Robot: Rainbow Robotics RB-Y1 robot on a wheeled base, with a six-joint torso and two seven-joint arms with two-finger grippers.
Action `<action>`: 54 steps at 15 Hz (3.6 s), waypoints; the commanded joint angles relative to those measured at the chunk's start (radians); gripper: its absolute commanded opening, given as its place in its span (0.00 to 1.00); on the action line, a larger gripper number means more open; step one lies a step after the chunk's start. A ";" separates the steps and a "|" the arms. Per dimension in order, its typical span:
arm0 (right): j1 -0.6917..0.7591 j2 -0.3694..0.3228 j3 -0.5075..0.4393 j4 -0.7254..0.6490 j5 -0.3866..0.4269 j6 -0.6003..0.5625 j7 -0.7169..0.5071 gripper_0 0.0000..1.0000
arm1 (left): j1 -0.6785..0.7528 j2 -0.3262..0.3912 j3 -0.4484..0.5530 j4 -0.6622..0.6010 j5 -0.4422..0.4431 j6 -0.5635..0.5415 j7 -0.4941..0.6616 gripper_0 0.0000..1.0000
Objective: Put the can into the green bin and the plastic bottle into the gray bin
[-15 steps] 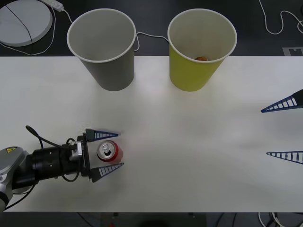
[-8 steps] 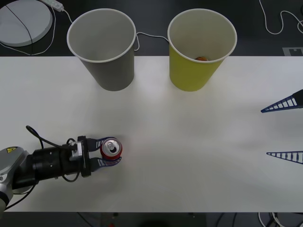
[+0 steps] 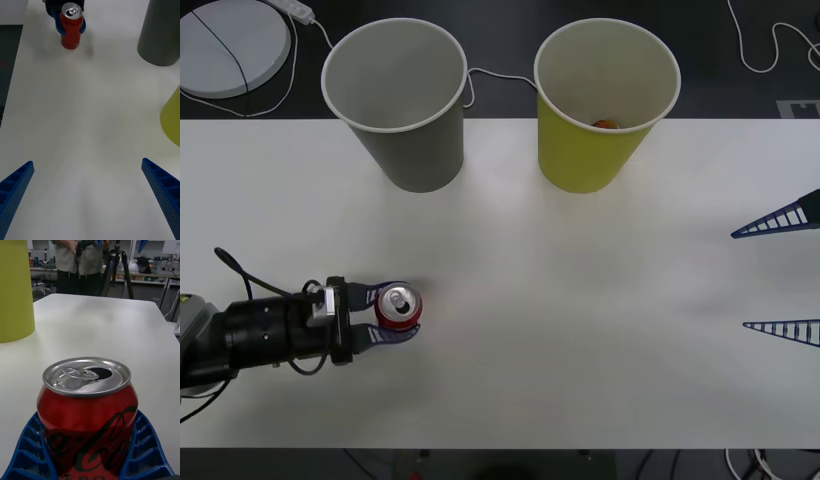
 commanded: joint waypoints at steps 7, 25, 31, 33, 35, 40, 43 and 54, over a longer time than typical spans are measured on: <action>0.000 0.000 0.000 0.000 0.000 0.000 0.000 1.00 | 0.015 0.231 0.071 -0.253 -0.113 -0.010 0.382 0.00; 0.000 0.000 0.000 0.000 0.000 0.000 0.000 1.00 | -0.045 0.435 0.238 -0.900 -0.393 -0.085 1.328 0.00; 0.000 0.000 0.000 0.000 0.000 0.000 0.000 1.00 | -0.329 0.484 0.094 -0.955 -0.410 -0.179 1.635 0.00; 0.000 0.000 0.000 0.000 0.000 0.000 0.000 1.00 | -0.482 0.494 -0.020 -0.926 -0.404 -0.179 1.736 0.00; 0.000 0.000 0.000 0.000 0.000 0.000 0.000 1.00 | -0.643 0.492 -0.146 -0.880 -0.407 -0.177 1.813 0.00; 0.000 0.000 0.000 0.000 0.000 0.000 0.000 1.00 | -0.993 0.418 -0.439 -0.688 -0.412 -0.099 1.905 0.00; 0.000 0.000 0.000 0.000 0.000 0.000 0.000 1.00 | -1.160 0.322 -0.584 -0.523 -0.424 -0.030 1.906 0.00; 0.000 0.000 0.000 0.000 0.000 0.000 0.000 1.00 | -1.544 -0.042 -0.877 0.097 -0.441 0.206 1.917 0.00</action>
